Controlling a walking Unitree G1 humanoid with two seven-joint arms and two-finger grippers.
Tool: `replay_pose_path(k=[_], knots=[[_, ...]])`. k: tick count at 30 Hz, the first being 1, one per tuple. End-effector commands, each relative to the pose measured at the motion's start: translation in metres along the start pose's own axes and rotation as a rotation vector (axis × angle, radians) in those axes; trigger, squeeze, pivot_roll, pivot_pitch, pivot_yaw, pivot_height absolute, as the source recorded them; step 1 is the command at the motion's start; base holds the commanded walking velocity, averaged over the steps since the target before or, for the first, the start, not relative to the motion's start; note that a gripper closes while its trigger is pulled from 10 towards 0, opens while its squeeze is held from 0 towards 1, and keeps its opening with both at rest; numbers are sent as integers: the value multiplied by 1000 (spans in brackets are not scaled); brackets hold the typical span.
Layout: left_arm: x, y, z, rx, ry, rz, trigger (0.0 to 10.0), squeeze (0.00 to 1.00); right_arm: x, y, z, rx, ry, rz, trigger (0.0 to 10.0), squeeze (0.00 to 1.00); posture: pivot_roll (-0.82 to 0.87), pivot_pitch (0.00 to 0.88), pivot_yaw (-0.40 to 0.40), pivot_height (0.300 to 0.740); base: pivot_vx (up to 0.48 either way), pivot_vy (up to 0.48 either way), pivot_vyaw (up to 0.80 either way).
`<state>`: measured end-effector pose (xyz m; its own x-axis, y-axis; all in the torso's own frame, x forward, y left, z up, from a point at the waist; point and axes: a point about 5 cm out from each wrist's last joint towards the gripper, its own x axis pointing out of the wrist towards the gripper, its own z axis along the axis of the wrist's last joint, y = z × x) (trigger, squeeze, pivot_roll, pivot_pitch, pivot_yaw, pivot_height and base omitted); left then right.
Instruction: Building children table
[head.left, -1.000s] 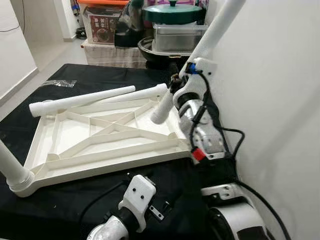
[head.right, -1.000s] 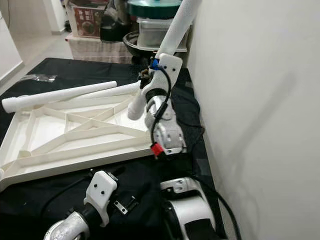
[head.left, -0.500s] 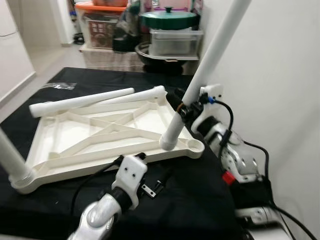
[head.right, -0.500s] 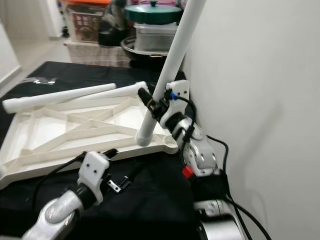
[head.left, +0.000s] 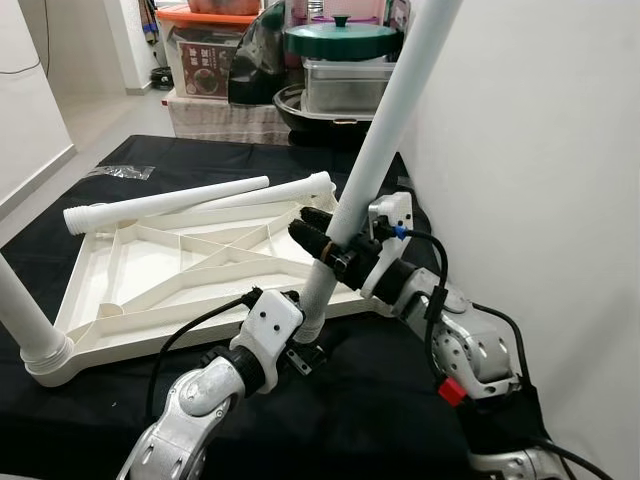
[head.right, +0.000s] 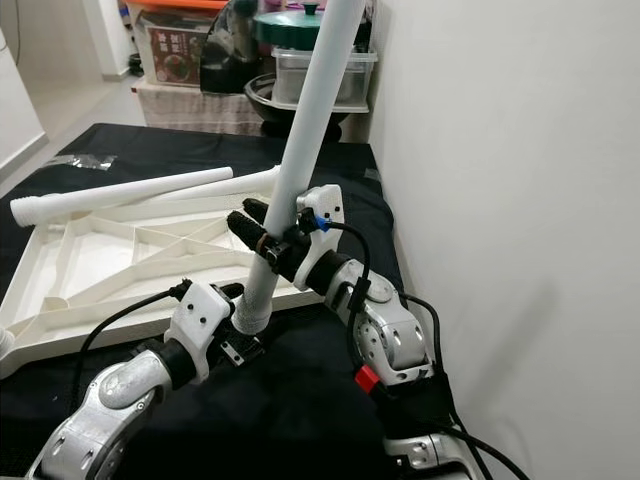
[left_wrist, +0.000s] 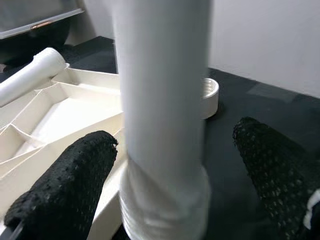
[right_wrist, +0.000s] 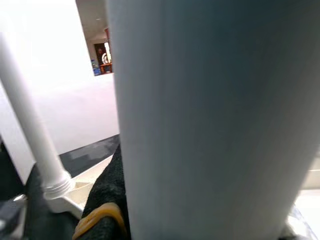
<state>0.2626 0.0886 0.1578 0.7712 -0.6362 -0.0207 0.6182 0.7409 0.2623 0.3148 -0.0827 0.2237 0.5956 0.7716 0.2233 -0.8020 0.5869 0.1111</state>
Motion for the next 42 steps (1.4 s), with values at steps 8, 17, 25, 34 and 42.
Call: replay_pose_path(k=[8,17,25,34,42], knots=[[3,12,-3,31,16,27,10000,0,-2,12,-6,47,29,77,10000,0,34,35,-47,740,0,0,0],[5,3,-9,8,26,2,10000,0,-2,19,-8,46,30,93,10000,0,34,35,-44,740,0,0,0],[6,0,-13,10,31,2,0,0,1,23,-4,55,11,106,10000,0,29,34,-39,740,0,0,0],[5,2,-10,26,3,24,0,0,1,22,-4,44,14,90,10000,0,31,34,-45,740,0,0,0],[4,-4,-12,6,9,3,0,0,1,21,-6,43,27,79,10000,0,32,30,-41,740,0,0,0]])
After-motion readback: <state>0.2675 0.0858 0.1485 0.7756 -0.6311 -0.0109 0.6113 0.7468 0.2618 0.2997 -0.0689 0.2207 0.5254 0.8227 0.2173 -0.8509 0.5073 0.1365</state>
